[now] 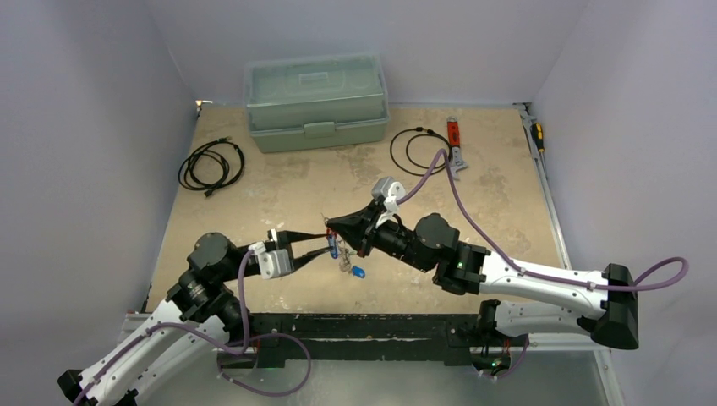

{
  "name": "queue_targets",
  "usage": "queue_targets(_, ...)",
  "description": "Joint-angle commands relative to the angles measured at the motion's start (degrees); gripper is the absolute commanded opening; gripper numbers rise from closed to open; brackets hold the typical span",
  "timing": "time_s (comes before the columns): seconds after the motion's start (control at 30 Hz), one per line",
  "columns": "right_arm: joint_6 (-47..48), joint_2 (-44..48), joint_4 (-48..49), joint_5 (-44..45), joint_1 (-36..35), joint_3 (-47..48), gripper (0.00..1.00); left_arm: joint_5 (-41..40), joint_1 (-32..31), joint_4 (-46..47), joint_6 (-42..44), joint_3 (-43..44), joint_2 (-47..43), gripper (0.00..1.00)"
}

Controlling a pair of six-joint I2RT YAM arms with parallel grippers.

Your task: Put the keys on the keyring

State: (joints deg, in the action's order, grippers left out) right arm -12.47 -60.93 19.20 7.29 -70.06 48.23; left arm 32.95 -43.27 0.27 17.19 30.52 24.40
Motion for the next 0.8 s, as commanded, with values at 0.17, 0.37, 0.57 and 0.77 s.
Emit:
queue_targets(0.17, -1.3, 2.4, 6.6, 7.3, 0.1, -0.4, 0.00, 0.6, -0.4, 1.1, -1.3, 1.5, -1.1, 0.55)
queue_targets(0.37, 1.3, 6.4, 5.2, 1.7, 0.1, -1.1, 0.00, -4.0, -0.4, -0.1, -1.9, 2.1, -1.1, 0.54)
queue_targets(0.57, 3.6, 10.6, 4.0, -3.3, 0.1, -2.4, 0.00, -4.4, -0.4, 0.7, -2.7, 1.8, -3.0, 0.52)
queue_targets(0.77, 7.5, 13.9, 2.9, -6.5, 0.1, -4.0, 0.00, 4.8, -0.4, 4.3, -3.8, 0.9, -7.1, 0.57)
